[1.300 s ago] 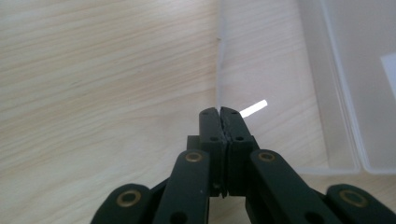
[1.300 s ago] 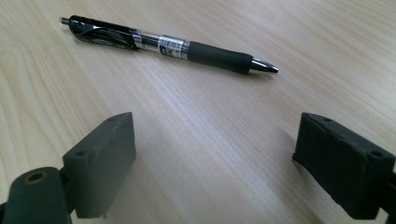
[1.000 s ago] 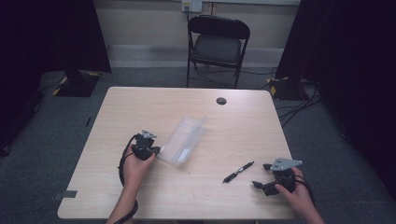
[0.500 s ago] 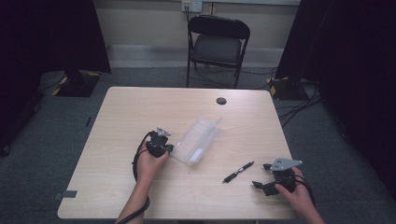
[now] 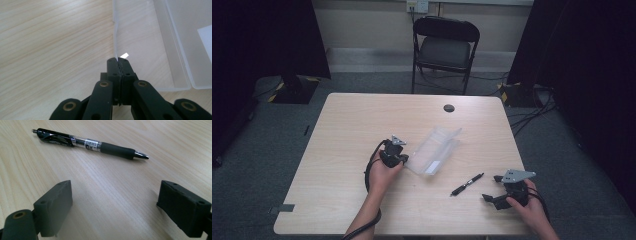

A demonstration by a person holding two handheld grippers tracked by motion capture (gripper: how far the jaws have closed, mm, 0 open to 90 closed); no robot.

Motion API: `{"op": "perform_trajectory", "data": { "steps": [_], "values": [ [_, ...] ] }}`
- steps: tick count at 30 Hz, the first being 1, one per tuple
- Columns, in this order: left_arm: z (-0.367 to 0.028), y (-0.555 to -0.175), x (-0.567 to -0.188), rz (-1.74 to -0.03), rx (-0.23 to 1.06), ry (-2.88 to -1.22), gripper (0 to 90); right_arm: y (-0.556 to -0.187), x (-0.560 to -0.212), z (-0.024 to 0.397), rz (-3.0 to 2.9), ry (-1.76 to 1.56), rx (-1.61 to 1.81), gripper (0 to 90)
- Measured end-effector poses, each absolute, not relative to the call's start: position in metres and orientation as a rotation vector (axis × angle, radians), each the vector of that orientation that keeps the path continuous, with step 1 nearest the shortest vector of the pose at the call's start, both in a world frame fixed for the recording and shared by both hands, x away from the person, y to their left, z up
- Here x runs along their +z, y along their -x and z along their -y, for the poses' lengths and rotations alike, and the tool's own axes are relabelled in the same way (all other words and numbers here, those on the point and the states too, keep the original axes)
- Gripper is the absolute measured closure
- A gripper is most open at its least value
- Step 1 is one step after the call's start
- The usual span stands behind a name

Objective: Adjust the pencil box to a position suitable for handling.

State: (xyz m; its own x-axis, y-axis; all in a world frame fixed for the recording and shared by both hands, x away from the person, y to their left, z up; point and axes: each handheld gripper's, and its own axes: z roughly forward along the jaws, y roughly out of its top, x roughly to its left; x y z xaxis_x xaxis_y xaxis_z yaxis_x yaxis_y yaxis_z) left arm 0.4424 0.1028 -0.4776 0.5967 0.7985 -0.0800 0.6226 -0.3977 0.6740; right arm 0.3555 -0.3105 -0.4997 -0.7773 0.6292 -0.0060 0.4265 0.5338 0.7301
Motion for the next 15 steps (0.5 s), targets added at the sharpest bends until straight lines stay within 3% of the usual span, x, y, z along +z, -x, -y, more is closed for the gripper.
{"op": "perform_trajectory", "data": {
  "steps": [15],
  "values": [
    [-0.082,-0.441,-0.477,-1.097,0.311,-2.149,88.8,-0.355,-0.5,0.31,-2.506,-0.884,1.084,11.4]
  ]
}}
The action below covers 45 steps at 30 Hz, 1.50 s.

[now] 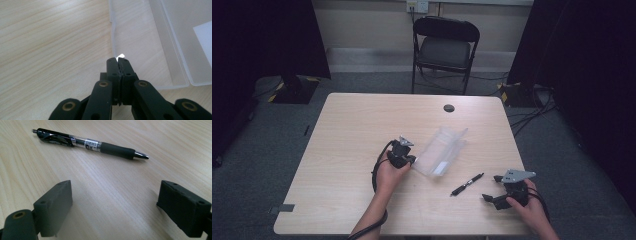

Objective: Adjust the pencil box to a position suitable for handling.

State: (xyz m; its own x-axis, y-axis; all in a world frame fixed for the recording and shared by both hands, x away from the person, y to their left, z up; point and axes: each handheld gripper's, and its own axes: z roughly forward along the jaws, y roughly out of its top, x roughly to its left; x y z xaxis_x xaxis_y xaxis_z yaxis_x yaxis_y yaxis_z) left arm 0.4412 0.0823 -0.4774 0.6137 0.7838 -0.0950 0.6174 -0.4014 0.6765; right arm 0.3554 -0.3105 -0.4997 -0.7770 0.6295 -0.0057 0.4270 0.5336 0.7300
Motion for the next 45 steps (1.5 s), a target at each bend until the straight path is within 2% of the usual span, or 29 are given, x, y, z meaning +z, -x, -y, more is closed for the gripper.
{"op": "perform_trajectory", "data": {
  "steps": [21,25,30,37,41,45],
  "values": [
    [-0.063,-0.445,-0.478,-1.098,0.285,-2.115,86.9,-0.355,-0.5,0.31,-2.506,-0.884,1.083,11.5],
    [-0.067,-0.442,-0.473,-1.08,0.245,-2.079,76.9,-0.355,-0.5,0.31,-2.506,-0.884,1.083,11.4],
    [-0.08,-0.433,-0.466,-1.053,0.265,-2.077,65.0,-0.355,-0.5,0.31,-2.506,-0.884,1.084,11.4],
    [-0.116,-0.412,-0.464,-0.994,0.291,-2.085,39.0,-0.355,-0.5,0.31,-2.506,-0.884,1.083,11.5],
    [-0.137,-0.399,-0.471,-0.961,0.31,-2.115,30.3,-0.356,-0.5,0.311,-2.507,-0.881,1.083,11.6],
    [-0.153,-0.386,-0.48,-0.979,0.308,-2.147,26.7,-0.355,-0.499,0.311,-2.502,-0.879,1.093,14.2]
  ]
}}
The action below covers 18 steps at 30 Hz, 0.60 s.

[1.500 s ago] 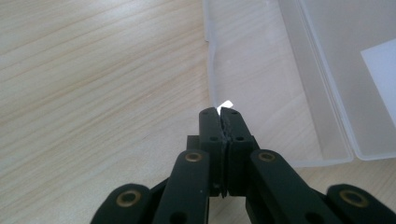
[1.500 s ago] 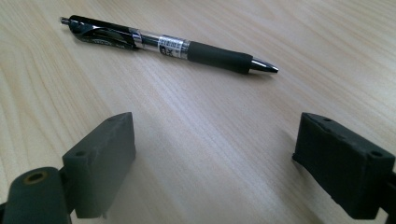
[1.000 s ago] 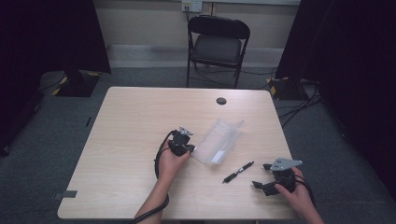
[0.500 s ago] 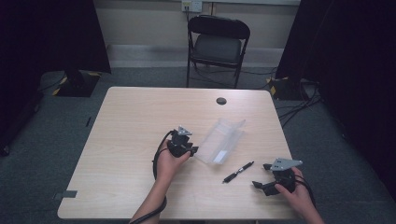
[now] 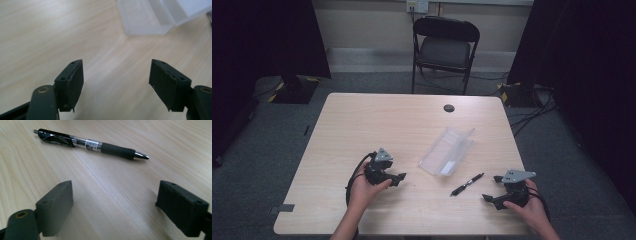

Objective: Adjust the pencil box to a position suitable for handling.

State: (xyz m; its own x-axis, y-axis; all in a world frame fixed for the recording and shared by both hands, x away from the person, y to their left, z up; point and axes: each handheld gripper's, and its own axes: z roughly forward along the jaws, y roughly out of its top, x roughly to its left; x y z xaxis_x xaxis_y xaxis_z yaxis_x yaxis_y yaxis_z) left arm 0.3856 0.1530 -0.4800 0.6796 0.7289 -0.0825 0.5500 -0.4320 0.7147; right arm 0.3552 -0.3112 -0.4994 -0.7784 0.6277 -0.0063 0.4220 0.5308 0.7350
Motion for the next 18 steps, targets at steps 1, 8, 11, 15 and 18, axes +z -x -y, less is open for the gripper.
{"op": "perform_trajectory", "data": {
  "steps": [1,8,11,15,18],
  "values": [
    [-0.156,-0.383,-0.483,-0.983,0.304,-2.136,26.3,-0.356,-0.499,0.312,-2.503,-0.877,1.09,14.8],
    [-0.165,-0.368,-0.496,-0.944,0.334,-2.155,22.4,-0.363,-0.49,0.307,-2.498,-0.804,1.086,16.7],
    [-0.166,-0.365,-0.498,-0.927,0.348,-2.151,19.8,-0.366,-0.488,0.301,-2.518,-0.757,1.076,16.7],
    [-0.163,-0.363,-0.501,-0.88,0.372,-2.17,15.1,-0.373,-0.486,0.294,-2.523,-0.724,1.088,17.0],
    [-0.163,-0.363,-0.501,-0.882,0.372,-2.169,14.8,-0.378,-0.485,0.29,-2.536,-0.717,1.102,17.2]
  ]
}}
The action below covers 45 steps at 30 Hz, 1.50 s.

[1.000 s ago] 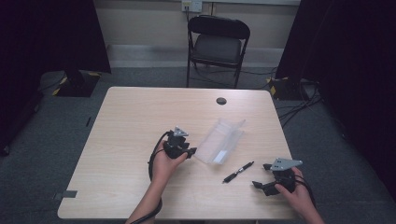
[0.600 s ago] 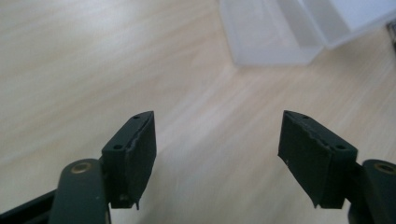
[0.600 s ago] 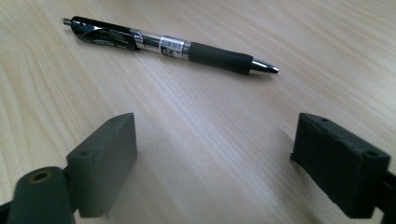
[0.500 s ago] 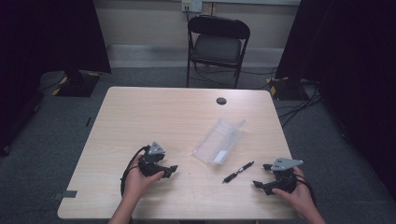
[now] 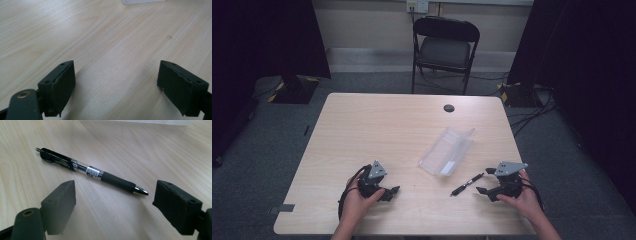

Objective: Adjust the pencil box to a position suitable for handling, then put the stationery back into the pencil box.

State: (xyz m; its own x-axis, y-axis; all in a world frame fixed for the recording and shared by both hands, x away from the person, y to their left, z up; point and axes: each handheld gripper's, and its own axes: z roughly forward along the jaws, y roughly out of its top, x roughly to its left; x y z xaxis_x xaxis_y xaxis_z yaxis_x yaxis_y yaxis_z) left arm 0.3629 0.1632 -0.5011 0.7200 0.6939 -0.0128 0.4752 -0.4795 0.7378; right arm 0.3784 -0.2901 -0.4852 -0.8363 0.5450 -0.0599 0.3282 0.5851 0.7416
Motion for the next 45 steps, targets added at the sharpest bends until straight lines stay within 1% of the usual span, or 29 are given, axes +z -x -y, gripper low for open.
{"op": "perform_trajectory", "data": {
  "steps": [7,14,17,20,22,24,26,27,29,30,31,32,36,40,45],
  "values": [
    [-0.163,-0.363,-0.501,-0.882,0.372,-2.168,14.8,-0.381,-0.487,0.283,-2.563,-0.703,1.081,18.0],
    [-0.163,-0.363,-0.501,-0.885,0.378,-2.167,14.9,-0.387,-0.482,0.275,-2.59,-0.617,1.083,22.6],
    [-0.163,-0.362,-0.501,-0.887,0.381,-2.166,15.0,-0.39,-0.483,0.269,-2.635,-0.542,1.066,27.8],
    [-0.163,-0.362,-0.501,-0.889,0.383,-2.166,15.1,-0.392,-0.484,0.262,-2.692,-0.482,1.056,37.5],
    [-0.163,-0.362,-0.501,-0.889,0.384,-2.166,15.2,-0.392,-0.485,0.259,-2.7,-0.475,1.023,38.3],
    [-0.163,-0.362,-0.501,-0.892,0.385,-2.165,15.2,-0.393,-0.485,0.257,-2.714,-0.479,1.033,46.1],
    [-0.163,-0.361,-0.501,-0.893,0.386,-2.165,15.2,-0.394,-0.485,0.255,-2.731,-0.48,1.045,52.0],
    [-0.163,-0.361,-0.501,-0.893,0.386,-2.165,15.3,-0.394,-0.486,0.254,-2.747,-0.479,1.054,56.9],
    [-0.163,-0.361,-0.501,-0.894,0.386,-2.164,15.3,-0.393,-0.487,0.252,-2.764,-0.465,1.097,58.8],
    [-0.163,-0.36,-0.501,-0.895,0.387,-2.166,15.3,-0.392,-0.487,0.25,-2.767,-0.459,1.095,61.7],
    [-0.163,-0.36,-0.501,-0.897,0.389,-2.167,15.3,-0.391,-0.486,0.249,-2.77,-0.452,1.093,66.8],
    [-0.163,-0.36,-0.501,-0.898,0.389,-2.166,15.3,-0.39,-0.487,0.247,-2.779,-0.445,1.108,69.1],
    [-0.163,-0.36,-0.501,-0.909,0.385,-2.156,16.0,-0.385,-0.487,0.238,-2.808,-0.415,1.135,74.3],
    [-0.162,-0.364,-0.5,-0.952,0.37,-2.12,17.3,-0.382,-0.487,0.233,-2.806,-0.397,1.129,76.0],
    [-0.152,-0.376,-0.495,-0.94,0.354,-2.102,19.0,-0.381,-0.489,0.233,-2.803,-0.416,1.164,79.5]
  ]
}}
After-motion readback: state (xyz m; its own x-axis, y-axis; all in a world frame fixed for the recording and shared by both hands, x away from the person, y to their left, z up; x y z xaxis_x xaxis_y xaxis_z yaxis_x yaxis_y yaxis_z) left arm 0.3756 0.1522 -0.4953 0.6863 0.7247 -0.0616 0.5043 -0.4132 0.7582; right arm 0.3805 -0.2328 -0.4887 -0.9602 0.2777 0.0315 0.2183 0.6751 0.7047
